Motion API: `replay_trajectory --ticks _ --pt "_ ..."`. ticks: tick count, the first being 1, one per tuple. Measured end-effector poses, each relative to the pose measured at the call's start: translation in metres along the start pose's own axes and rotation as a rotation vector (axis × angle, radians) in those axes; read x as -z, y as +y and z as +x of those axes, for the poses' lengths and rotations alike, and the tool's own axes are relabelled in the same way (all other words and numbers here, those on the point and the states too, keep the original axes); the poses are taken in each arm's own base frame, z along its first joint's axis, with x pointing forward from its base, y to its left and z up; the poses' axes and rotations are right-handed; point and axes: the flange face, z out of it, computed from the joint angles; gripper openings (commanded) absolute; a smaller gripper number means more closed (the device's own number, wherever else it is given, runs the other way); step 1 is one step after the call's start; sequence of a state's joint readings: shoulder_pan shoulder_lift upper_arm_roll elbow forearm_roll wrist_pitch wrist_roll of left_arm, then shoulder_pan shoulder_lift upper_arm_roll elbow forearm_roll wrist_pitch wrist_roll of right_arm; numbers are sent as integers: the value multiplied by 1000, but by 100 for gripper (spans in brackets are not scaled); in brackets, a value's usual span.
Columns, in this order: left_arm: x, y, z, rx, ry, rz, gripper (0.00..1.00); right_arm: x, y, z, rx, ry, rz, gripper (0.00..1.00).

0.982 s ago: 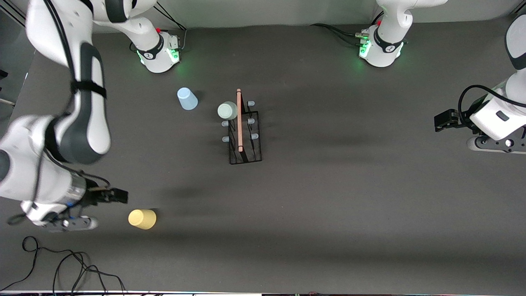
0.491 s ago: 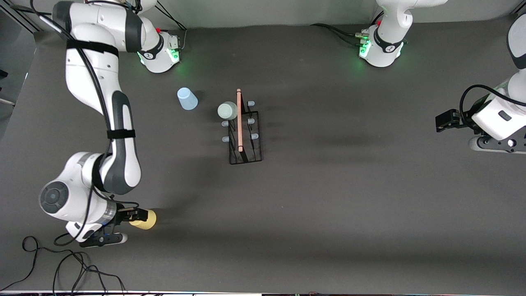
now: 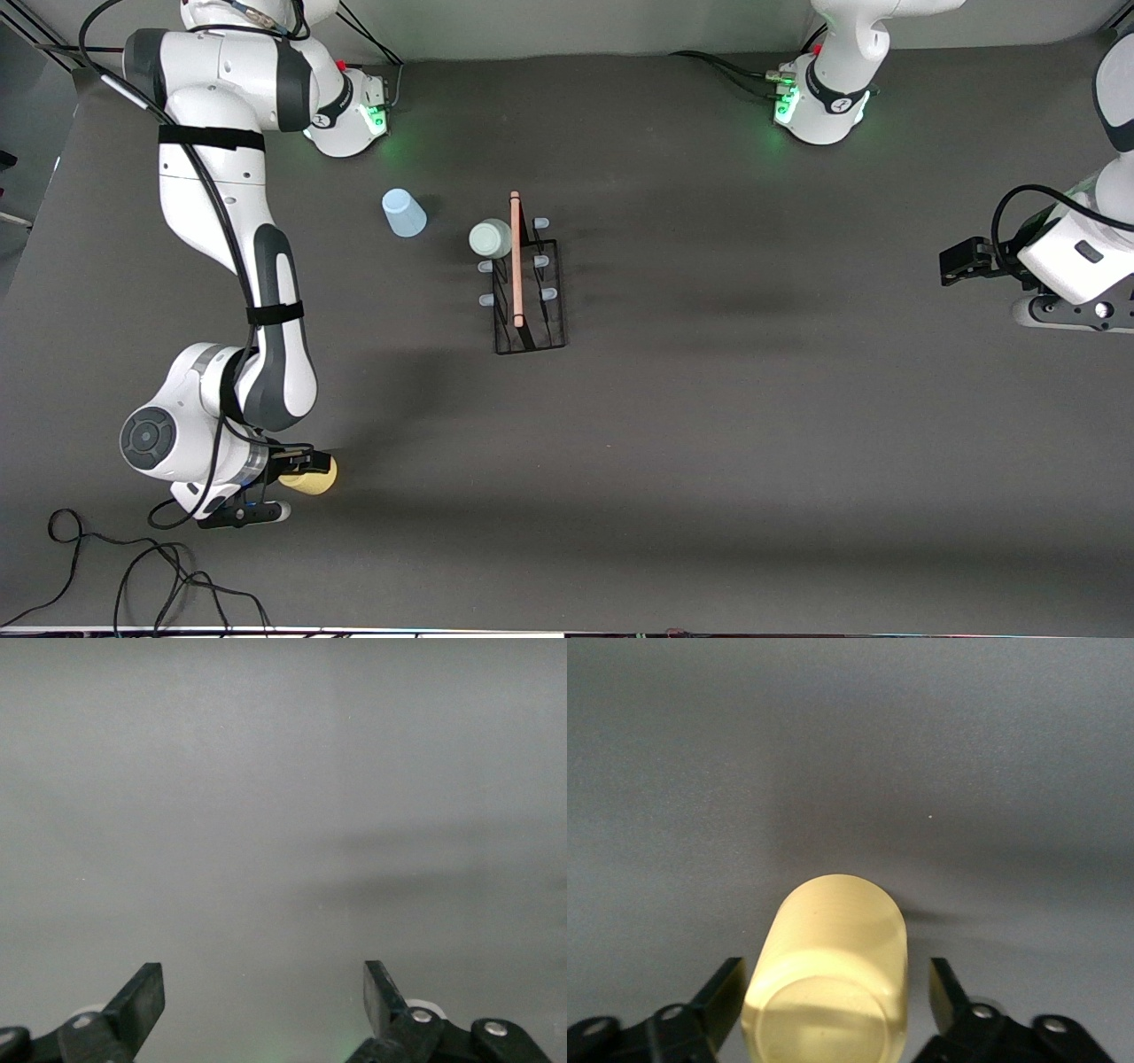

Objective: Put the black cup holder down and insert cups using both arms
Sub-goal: 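Carry the yellow cup to the rack and place it on a peg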

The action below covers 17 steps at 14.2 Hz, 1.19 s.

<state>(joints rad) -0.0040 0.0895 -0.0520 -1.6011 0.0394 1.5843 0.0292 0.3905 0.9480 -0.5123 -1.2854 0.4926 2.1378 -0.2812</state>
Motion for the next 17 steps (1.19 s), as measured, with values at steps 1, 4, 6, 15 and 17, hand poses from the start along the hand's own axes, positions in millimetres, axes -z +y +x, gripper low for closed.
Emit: replay_trajectory --ticks 1,4,6,15,17 --pt "0 0 0 1 0 0 100 1 1 1 6 3 0 15" --pt "0 -1 0 2 0 0 100 21 -5 6 30 21 9 4" --pt "0 -1 0 2 -1 0 100 67 -13 6 71 -7 7 1" --pt "0 -4 0 8 -2 -1 100 339 -26 -87 -72 -143 25 0" --pt "0 -5 0 8 -2 -1 100 339 -74 -97 -232 -190 9 0"
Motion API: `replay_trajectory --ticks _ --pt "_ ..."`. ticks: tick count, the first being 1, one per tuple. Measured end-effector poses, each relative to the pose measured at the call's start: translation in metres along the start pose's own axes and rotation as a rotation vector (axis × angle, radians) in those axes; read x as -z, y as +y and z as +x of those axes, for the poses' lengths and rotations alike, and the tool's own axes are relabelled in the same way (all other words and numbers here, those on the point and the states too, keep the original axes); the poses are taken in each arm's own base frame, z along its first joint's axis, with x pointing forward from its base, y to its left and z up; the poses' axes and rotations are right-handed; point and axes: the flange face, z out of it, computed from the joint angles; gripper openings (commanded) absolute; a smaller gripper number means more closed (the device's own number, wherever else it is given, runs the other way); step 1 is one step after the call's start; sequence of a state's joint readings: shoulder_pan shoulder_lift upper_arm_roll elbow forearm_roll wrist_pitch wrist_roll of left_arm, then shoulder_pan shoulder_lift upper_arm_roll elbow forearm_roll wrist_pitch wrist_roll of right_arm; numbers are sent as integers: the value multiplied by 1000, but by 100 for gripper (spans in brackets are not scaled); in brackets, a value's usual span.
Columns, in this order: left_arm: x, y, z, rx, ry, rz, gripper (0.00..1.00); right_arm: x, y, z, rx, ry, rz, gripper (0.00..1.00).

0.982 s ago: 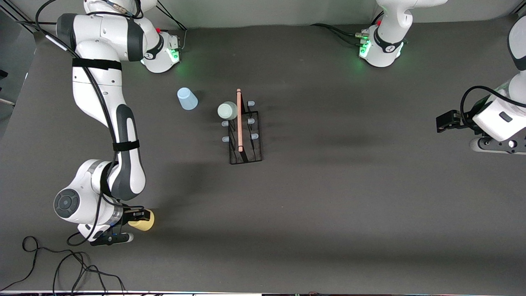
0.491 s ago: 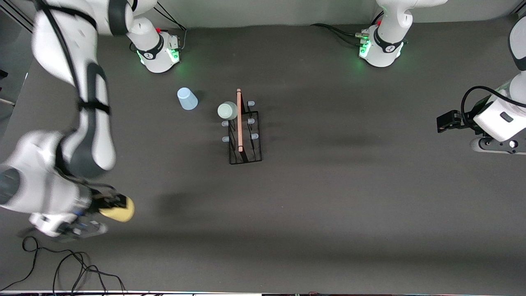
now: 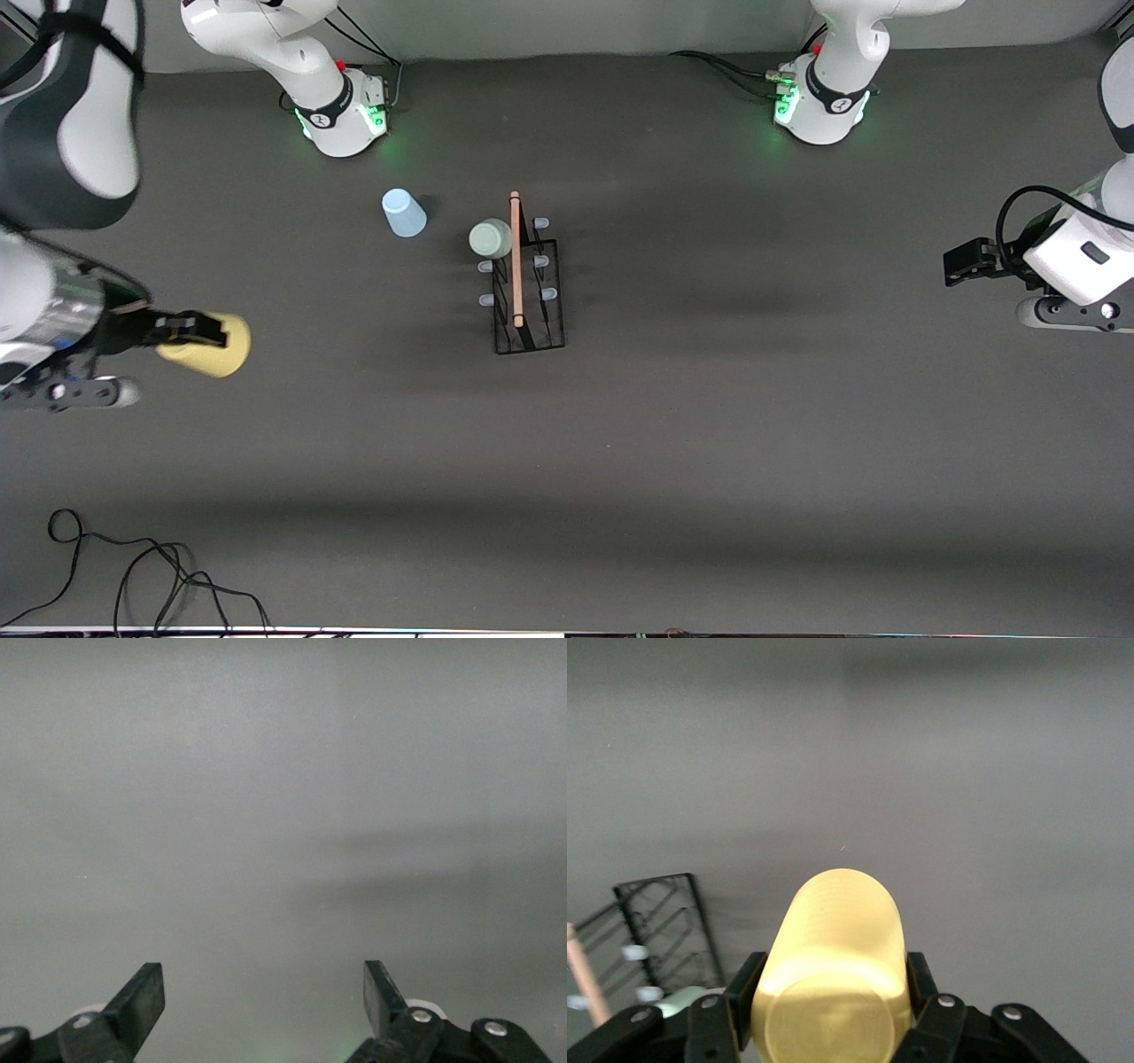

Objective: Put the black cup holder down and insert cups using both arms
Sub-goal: 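Carry the yellow cup to the rack and place it on a peg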

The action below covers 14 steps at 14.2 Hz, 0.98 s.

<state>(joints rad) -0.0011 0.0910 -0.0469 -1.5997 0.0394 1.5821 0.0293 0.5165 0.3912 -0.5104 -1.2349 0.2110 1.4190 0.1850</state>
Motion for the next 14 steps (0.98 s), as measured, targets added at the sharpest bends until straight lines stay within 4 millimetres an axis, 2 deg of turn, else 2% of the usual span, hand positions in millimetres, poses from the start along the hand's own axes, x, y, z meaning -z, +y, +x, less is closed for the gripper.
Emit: replay_trajectory --ticks 4,8,10,11,14 --pt "0 -1 0 1 0 0 100 -26 -117 -46 -296 -32 -46 0" --pt "0 -1 0 1 0 0 100 -49 -198 -86 -521 3 -27 0" --pt "0 -1 0 1 0 0 100 -71 -228 -103 -573 27 -4 0" --pt "0 -1 0 1 0 0 100 -84 -237 -110 -588 35 8 0" --pt "0 -1 0 1 0 0 100 -127 -247 -127 -609 45 36 0"
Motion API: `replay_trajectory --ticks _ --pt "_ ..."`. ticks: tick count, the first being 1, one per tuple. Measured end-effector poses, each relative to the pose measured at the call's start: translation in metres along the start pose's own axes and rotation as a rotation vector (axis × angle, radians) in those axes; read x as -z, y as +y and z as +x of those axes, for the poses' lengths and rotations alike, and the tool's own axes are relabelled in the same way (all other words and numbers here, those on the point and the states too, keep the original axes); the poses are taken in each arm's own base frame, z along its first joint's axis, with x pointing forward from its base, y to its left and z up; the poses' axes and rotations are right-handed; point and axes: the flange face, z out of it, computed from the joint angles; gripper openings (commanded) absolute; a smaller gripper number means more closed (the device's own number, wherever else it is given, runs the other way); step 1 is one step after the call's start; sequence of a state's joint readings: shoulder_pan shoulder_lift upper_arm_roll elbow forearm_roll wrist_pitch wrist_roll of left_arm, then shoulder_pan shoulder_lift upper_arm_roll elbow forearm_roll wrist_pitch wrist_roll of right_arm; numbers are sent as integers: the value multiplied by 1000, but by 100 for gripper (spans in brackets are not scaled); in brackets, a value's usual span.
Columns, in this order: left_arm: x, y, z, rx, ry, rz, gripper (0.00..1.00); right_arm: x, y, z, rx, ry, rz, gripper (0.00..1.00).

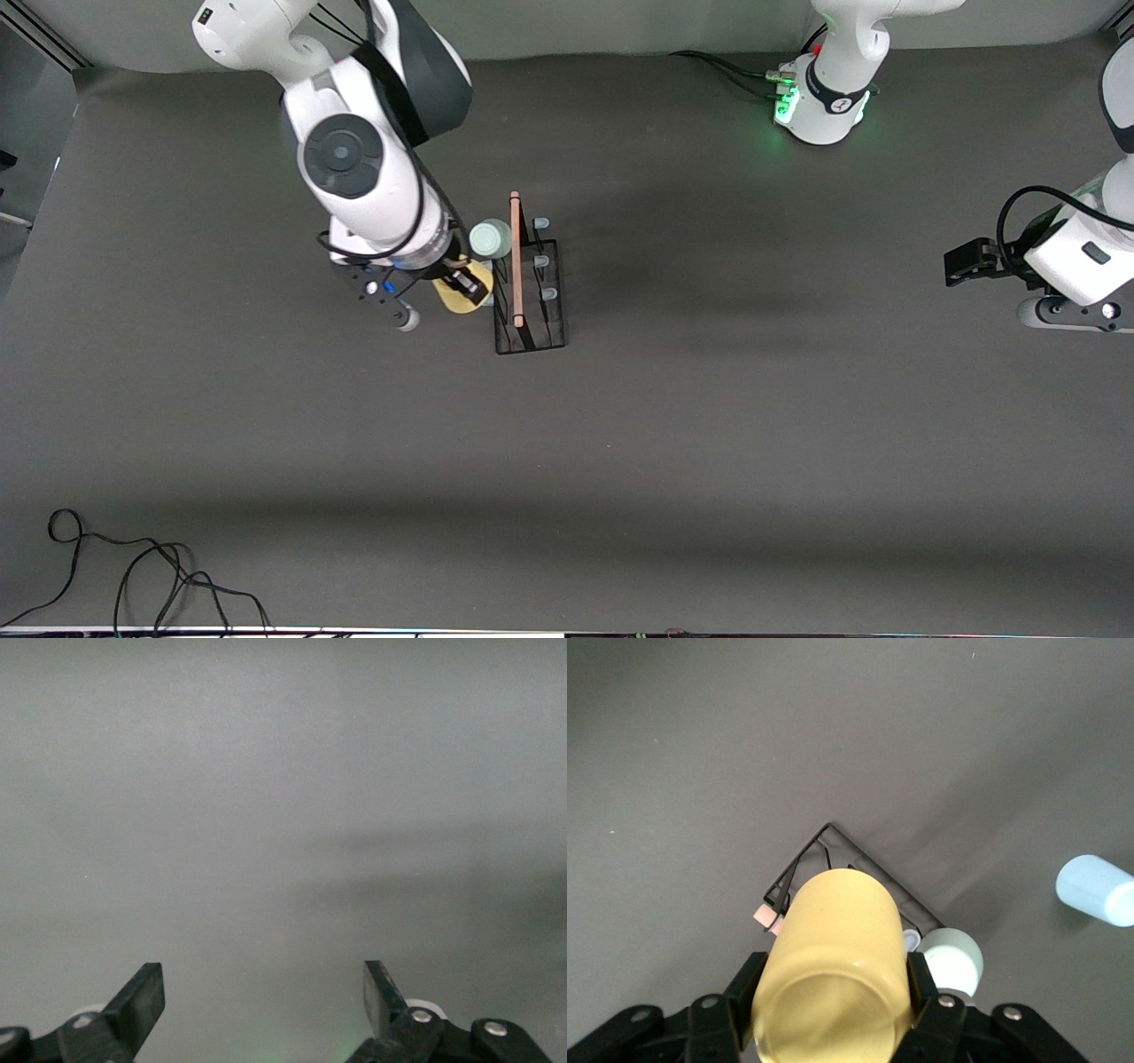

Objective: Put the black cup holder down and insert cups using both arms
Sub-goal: 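Carry the yellow cup to the rack and place it on a peg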

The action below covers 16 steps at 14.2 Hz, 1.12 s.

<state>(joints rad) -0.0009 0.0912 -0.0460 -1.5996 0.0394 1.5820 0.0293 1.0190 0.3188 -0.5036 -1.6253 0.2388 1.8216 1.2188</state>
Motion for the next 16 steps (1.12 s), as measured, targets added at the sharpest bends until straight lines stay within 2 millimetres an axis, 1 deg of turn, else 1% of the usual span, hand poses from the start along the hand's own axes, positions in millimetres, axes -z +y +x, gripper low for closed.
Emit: replay_trajectory --ticks 5,10,12,13,14,15,16 --pt "0 0 0 0 0 0 100 -55 6 8 -23 28 37 0" --pt "0 0 0 0 0 0 100 -112 8 -3 -9 67 46 0" --pt "0 0 0 0 0 0 100 -131 10 -4 -10 81 43 0" --pt "0 0 0 0 0 0 100 -139 10 -4 -17 85 41 12" --pt "0 0 0 0 0 0 100 -145 9 -4 -30 88 38 64" --pt "0 0 0 0 0 0 100 -150 8 -4 -41 90 36 100" --pt "0 0 0 0 0 0 100 -153 8 -4 -48 90 39 100"
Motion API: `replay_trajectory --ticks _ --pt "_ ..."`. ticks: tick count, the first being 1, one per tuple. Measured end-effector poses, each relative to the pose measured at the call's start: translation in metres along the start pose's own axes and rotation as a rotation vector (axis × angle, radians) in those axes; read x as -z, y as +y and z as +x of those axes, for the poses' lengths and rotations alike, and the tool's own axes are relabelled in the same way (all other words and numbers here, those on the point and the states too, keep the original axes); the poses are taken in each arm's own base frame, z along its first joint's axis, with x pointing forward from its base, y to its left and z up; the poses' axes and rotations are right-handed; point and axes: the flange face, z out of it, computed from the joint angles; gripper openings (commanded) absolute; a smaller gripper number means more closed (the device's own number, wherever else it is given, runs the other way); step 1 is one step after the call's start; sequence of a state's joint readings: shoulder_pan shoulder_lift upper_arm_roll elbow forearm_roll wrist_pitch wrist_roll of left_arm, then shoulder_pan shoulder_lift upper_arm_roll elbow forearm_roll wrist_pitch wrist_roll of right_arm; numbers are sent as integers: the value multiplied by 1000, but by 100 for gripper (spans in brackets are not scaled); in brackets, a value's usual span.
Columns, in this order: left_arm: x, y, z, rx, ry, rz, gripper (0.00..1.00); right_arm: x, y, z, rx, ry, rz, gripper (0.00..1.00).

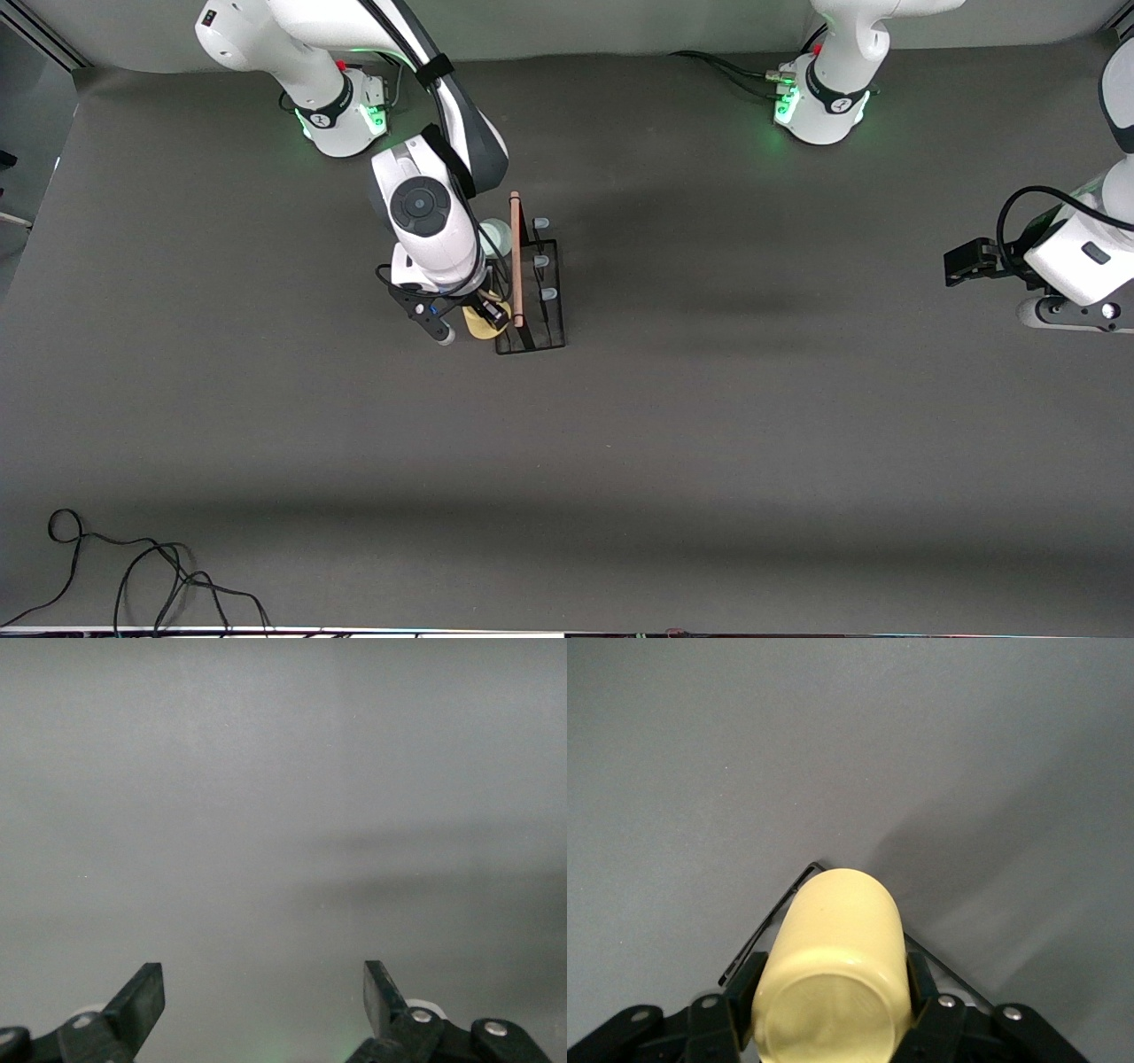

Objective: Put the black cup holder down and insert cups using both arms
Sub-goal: 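Carry the yellow cup to the rack and place it on a peg, then open the right gripper and withdraw it from the rack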

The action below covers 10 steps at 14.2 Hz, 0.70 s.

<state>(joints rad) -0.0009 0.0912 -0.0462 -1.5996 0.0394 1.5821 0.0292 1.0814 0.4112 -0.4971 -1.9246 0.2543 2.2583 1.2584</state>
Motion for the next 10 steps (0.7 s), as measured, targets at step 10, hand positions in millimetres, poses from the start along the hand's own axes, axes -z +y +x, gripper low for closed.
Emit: replay_trajectory --ticks 10 --pt "0 0 0 0 -1 0 100 180 -22 17 10 -79 -51 100"
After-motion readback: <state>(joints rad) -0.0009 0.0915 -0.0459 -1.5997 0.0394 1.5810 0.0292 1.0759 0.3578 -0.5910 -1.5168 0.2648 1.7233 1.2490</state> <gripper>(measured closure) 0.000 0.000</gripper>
